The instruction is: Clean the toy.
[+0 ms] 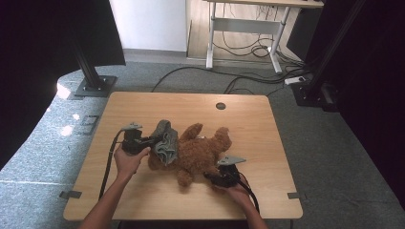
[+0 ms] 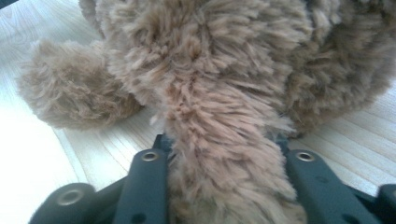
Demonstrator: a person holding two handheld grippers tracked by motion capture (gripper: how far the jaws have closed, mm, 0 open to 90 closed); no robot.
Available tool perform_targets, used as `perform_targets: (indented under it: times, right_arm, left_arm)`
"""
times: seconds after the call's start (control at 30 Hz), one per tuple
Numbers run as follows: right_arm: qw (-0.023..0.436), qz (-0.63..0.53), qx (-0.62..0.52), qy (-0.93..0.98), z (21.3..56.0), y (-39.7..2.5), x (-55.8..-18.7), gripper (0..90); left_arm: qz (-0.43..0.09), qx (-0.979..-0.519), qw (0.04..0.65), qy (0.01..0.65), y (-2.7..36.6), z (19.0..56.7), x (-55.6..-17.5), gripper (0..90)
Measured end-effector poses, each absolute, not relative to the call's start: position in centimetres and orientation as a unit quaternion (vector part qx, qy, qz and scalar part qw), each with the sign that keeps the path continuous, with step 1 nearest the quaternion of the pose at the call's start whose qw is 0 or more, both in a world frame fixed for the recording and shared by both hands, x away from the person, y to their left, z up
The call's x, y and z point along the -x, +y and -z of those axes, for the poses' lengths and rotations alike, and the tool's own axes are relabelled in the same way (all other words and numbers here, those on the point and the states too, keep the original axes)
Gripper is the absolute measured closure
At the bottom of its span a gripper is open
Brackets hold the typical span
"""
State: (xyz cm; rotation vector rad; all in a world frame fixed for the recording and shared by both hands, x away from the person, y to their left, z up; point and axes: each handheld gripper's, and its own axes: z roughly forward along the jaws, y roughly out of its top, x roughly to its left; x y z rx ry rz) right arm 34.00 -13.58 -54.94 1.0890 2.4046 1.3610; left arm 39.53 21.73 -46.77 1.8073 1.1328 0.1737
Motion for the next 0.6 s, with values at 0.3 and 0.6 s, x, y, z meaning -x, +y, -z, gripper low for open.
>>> perform_targets:
  times: [0.3, 0.6]
  right_arm:
    - [0.092, -0.477, -0.362, 0.796, 53.7, -14.0, -33.7, 38.8]
    - [0.090, -0.497, -0.380, 0.775, 52.2, -13.7, -34.8, 22.5]
  left_arm:
    - [-0.080, -0.735, 0.501, 0.450, 21.8, 47.8, -37.7, 74.5]
    - [-0.082, -0.734, 0.513, 0.438, 21.6, 48.4, -36.5, 75.0]
